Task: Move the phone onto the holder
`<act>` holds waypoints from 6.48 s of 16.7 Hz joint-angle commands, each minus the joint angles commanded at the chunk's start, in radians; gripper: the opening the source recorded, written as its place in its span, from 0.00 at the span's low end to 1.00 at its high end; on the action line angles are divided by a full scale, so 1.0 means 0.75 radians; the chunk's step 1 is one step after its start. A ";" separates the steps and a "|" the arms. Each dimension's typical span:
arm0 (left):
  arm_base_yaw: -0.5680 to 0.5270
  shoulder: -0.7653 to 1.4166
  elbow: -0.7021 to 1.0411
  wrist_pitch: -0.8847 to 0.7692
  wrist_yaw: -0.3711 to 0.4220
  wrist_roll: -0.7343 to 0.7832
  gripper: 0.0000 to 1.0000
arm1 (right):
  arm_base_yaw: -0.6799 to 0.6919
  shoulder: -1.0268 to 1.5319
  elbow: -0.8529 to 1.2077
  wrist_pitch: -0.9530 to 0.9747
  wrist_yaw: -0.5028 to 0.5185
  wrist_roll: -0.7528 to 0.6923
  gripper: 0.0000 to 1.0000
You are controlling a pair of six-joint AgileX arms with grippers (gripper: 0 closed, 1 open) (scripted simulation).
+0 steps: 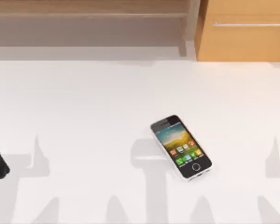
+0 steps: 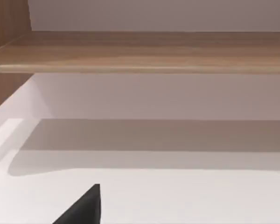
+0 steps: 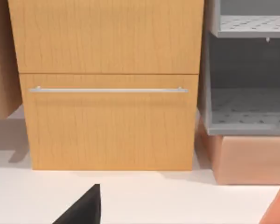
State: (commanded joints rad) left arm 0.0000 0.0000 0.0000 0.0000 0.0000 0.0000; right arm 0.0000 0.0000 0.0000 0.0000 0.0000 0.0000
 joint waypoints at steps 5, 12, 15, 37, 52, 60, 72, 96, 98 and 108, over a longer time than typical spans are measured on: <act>0.000 0.000 0.000 0.000 0.000 0.000 1.00 | 0.034 0.078 0.075 -0.037 0.005 0.011 1.00; 0.000 0.000 0.000 0.000 0.000 0.000 1.00 | 0.253 0.694 0.534 -0.372 0.044 0.075 1.00; 0.000 0.000 0.000 0.000 0.000 0.000 1.00 | 0.373 1.108 0.773 -0.613 0.058 0.102 1.00; 0.000 0.000 0.000 0.000 0.000 0.000 1.00 | 0.843 2.837 2.248 -1.479 -0.007 0.214 1.00; 0.000 0.000 0.000 0.000 0.000 0.000 1.00 | 0.847 2.983 2.040 -1.125 -0.006 0.220 1.00; 0.000 0.000 0.000 0.000 0.000 0.000 1.00 | 0.847 2.983 2.040 -1.125 -0.006 0.220 0.47; 0.000 0.000 0.000 0.000 0.000 0.000 1.00 | 0.847 2.983 2.040 -1.125 -0.006 0.220 0.00; 0.000 0.000 0.000 0.000 0.000 0.000 1.00 | 0.340 2.474 1.902 -0.973 -0.225 0.011 0.00; 0.000 0.000 0.000 0.000 0.000 0.000 1.00 | 0.198 2.352 1.832 -0.882 -0.278 -0.035 0.00; 0.000 0.000 0.000 0.000 0.000 0.000 1.00 | -0.396 1.919 1.422 -0.466 -0.579 -0.208 0.00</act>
State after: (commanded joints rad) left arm 0.0000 0.0000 0.0000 0.0000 0.0000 0.0000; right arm -0.2971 1.4390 1.0663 -0.3492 -0.4339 -0.1562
